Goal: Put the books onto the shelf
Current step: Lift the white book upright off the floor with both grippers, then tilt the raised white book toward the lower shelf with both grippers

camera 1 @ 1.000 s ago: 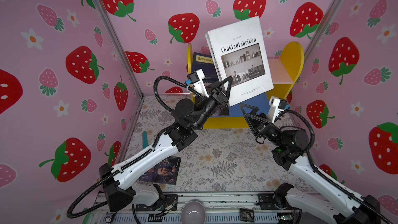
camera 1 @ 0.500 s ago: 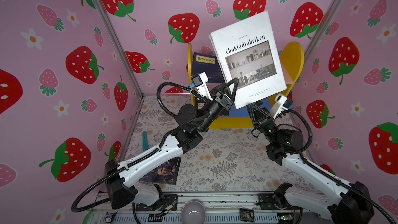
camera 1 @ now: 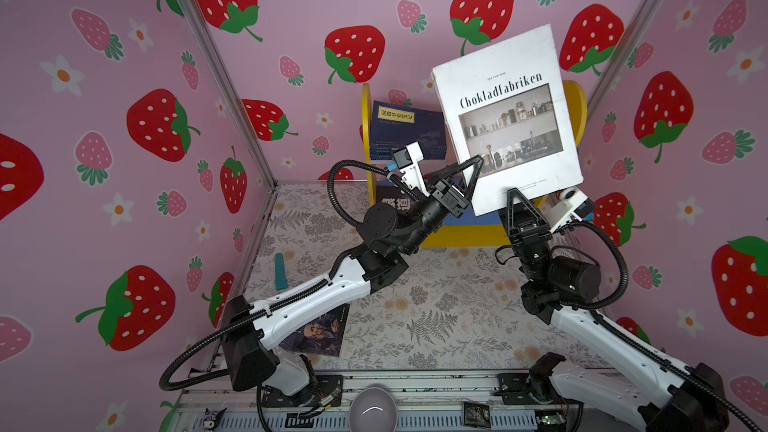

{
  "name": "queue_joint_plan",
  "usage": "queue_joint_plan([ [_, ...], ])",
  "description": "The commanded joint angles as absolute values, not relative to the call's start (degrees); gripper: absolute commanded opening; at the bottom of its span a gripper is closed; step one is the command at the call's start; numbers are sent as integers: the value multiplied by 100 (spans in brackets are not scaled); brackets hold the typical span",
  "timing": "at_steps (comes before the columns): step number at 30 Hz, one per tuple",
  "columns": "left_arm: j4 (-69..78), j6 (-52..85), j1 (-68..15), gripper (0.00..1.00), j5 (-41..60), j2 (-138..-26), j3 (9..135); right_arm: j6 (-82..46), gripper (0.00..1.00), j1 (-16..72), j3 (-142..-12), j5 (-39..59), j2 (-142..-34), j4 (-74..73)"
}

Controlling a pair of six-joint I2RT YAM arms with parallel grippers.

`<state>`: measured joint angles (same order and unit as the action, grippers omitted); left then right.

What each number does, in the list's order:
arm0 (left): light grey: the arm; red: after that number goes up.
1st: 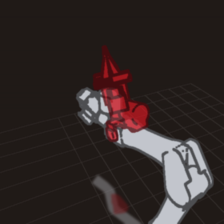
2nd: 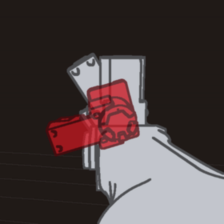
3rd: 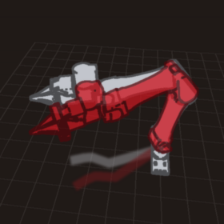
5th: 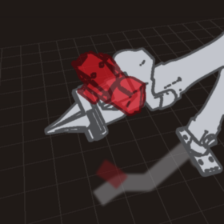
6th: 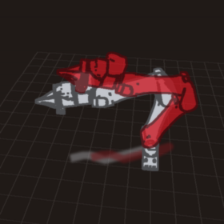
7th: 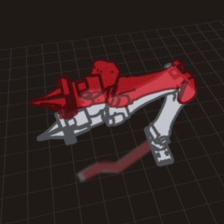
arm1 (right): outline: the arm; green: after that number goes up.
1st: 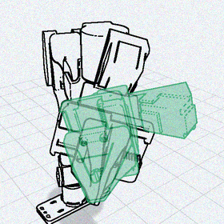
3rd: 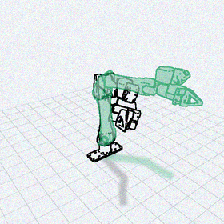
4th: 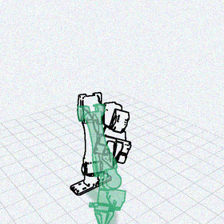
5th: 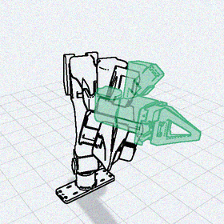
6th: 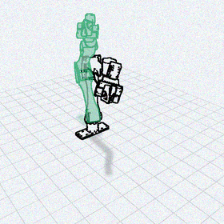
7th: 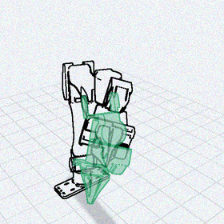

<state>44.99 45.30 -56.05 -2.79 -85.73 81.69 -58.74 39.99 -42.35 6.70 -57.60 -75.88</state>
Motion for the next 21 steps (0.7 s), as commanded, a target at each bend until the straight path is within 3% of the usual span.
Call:
queue_joint_plan([
  [1, 4746, 4335, -5573, 33, -170, -8400, 8332, -5973, 57, 4003, -4262, 429, -5555, -7836],
  [13, 4246, 4259, -5573, 46, 606, -8253, 8405, -6399, 41, 3913, -4197, 184, -5606, -7697],
  [21, 3471, 3791, -5505, 84, 437, -7823, 8288, -6436, 38, 3608, -4171, 235, -5265, -7089],
])
